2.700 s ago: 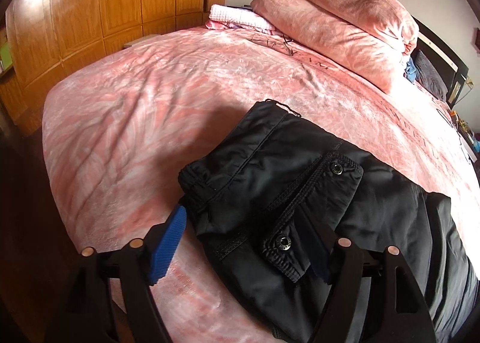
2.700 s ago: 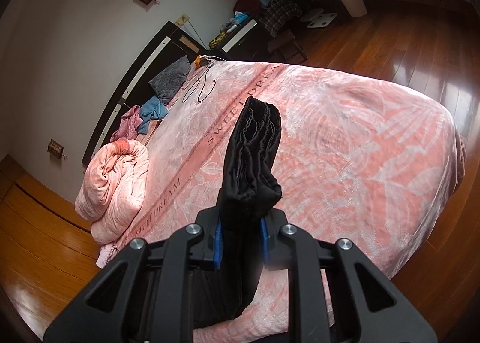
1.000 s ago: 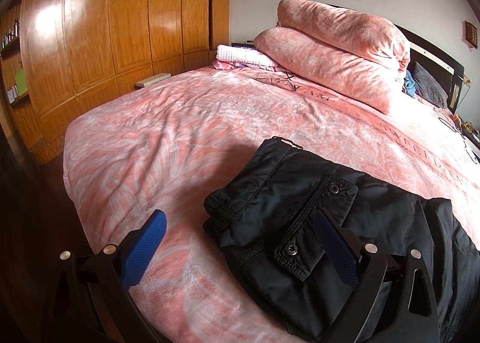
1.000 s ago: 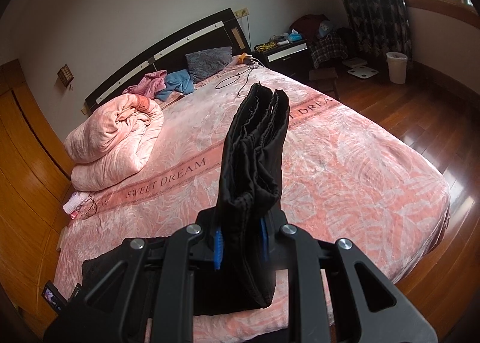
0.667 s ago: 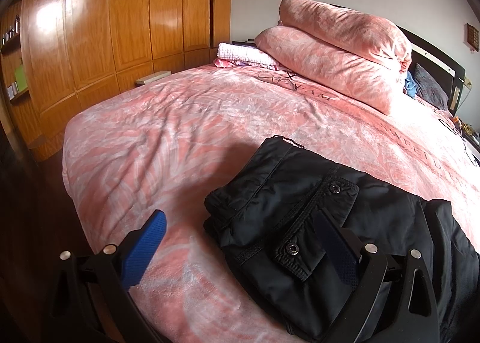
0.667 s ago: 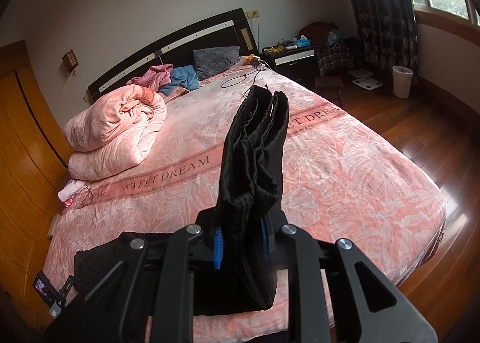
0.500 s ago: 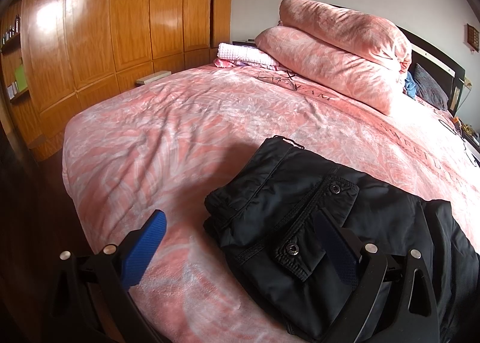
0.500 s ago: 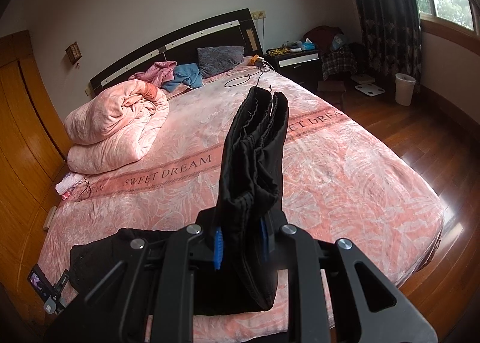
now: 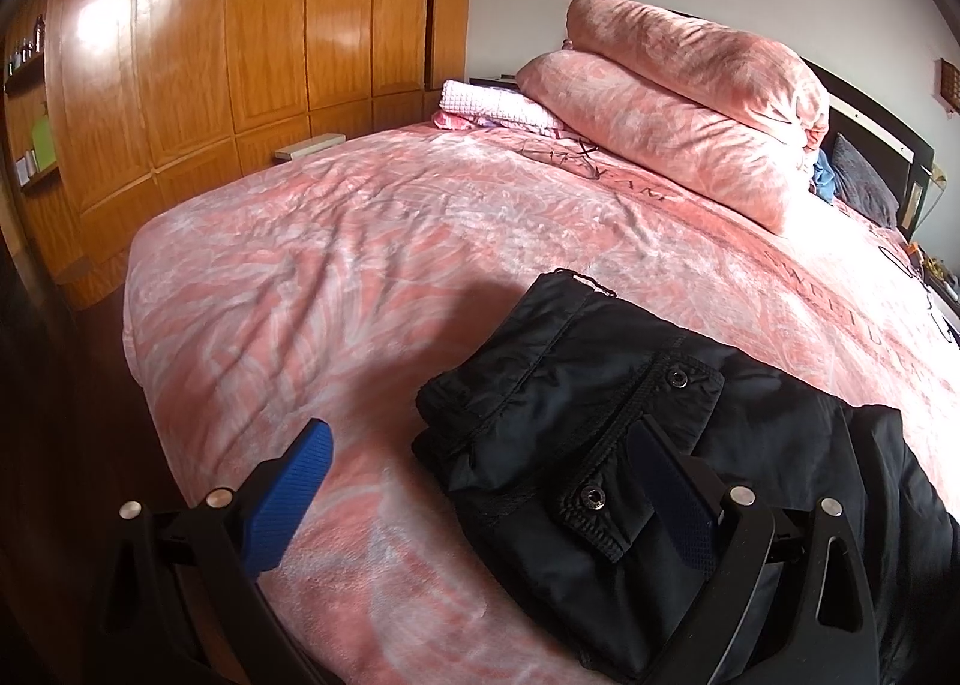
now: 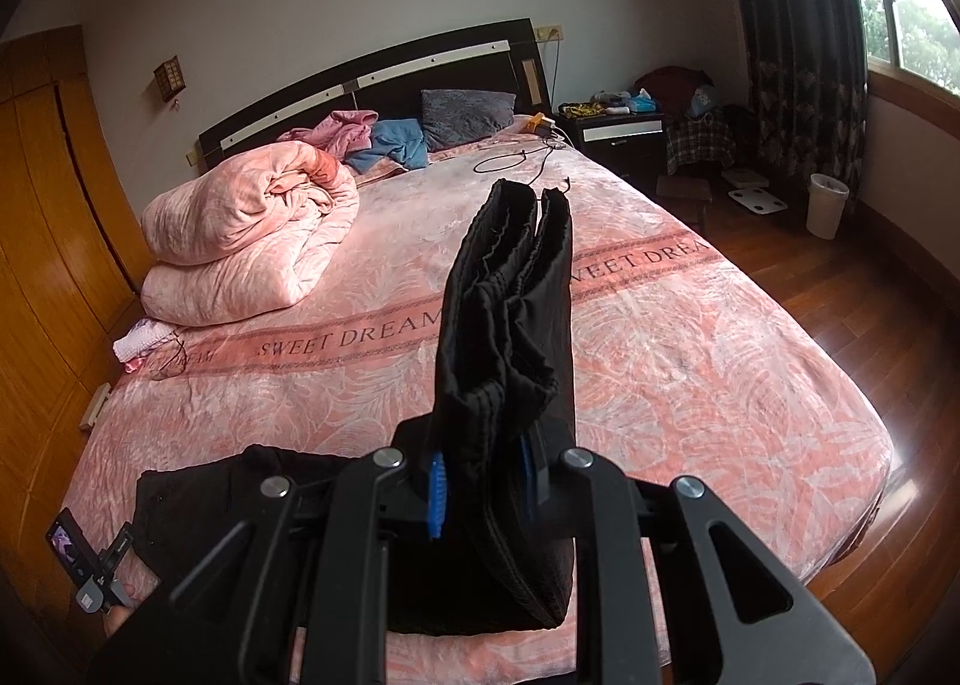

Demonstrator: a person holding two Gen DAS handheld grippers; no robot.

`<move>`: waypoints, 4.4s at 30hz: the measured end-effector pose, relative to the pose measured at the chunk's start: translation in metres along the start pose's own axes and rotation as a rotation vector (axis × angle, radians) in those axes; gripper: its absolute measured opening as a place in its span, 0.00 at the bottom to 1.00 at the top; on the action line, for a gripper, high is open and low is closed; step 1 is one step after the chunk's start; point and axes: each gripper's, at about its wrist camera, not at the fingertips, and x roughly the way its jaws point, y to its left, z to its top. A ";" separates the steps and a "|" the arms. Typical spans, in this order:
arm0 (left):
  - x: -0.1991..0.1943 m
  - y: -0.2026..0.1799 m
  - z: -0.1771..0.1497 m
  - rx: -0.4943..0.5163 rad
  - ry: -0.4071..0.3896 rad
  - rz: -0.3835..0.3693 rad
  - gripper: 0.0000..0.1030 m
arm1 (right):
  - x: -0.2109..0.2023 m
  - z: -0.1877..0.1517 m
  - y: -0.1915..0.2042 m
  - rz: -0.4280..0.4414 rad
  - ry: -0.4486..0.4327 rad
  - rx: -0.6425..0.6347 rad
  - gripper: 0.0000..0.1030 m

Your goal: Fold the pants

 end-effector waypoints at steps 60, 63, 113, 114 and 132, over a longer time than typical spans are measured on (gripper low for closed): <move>0.002 0.024 0.000 -0.107 0.026 -0.034 0.96 | 0.126 -0.200 0.250 -0.129 0.249 -0.841 0.17; 0.002 0.024 -0.001 -0.109 0.028 -0.034 0.96 | 0.131 -0.208 0.250 -0.133 0.260 -0.850 0.17; -0.006 0.013 -0.001 -0.095 0.011 -0.037 0.96 | 0.163 -0.234 0.250 -0.012 0.405 -0.794 0.44; -0.006 0.013 -0.001 -0.091 0.010 -0.036 0.96 | 0.160 -0.231 0.249 0.027 0.428 -0.763 0.56; -0.003 0.022 -0.002 -0.116 0.030 -0.065 0.96 | 0.184 -0.180 0.198 0.125 0.569 -0.391 0.34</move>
